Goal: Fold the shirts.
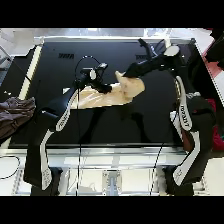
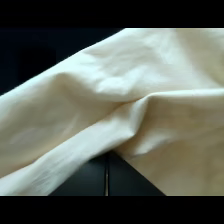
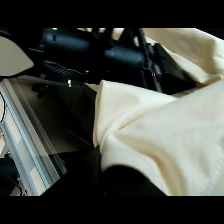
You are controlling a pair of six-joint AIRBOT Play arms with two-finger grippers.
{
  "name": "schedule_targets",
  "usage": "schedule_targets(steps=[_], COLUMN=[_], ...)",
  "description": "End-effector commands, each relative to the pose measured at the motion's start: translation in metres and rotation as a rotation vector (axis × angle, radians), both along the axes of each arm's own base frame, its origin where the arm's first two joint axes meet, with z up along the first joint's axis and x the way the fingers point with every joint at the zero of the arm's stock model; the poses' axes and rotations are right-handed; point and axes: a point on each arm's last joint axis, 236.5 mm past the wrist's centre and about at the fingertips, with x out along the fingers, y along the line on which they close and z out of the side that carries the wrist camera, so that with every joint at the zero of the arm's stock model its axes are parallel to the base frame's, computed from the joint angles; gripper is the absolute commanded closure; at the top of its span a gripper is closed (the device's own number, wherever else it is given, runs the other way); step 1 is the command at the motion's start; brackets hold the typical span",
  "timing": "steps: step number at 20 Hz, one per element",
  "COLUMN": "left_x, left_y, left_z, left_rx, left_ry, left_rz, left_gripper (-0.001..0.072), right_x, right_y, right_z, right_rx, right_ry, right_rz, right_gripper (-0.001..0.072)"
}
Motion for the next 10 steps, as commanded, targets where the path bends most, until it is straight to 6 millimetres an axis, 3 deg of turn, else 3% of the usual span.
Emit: schedule_targets(steps=[1, 3, 7, 10], left_x=[0.015, 0.029, 0.038, 0.032], left_y=[0.024, 0.063, 0.177, 0.232], left_z=[0.025, 0.072, 0.173, 0.242], left_rx=[0.013, 0.028, 0.116, 0.090], left_ry=[-0.049, -0.116, -0.249, -0.357], left_rz=[0.037, 0.077, 0.223, 0.329], left_gripper=[0.0697, 0.0697, 0.0697, 0.0697], right_x=[-0.014, -0.015, -0.004, 0.008], right_y=[0.059, 0.087, 0.139, 0.182], right_z=[0.013, 0.018, 0.038, 0.058], right_rx=[0.025, 0.046, 0.119, 0.197], right_ry=[-0.061, -0.103, -0.224, -0.336], right_rz=[0.029, 0.021, -0.064, -0.174], right_gripper=[0.0697, 0.0698, 0.0699, 0.0696])
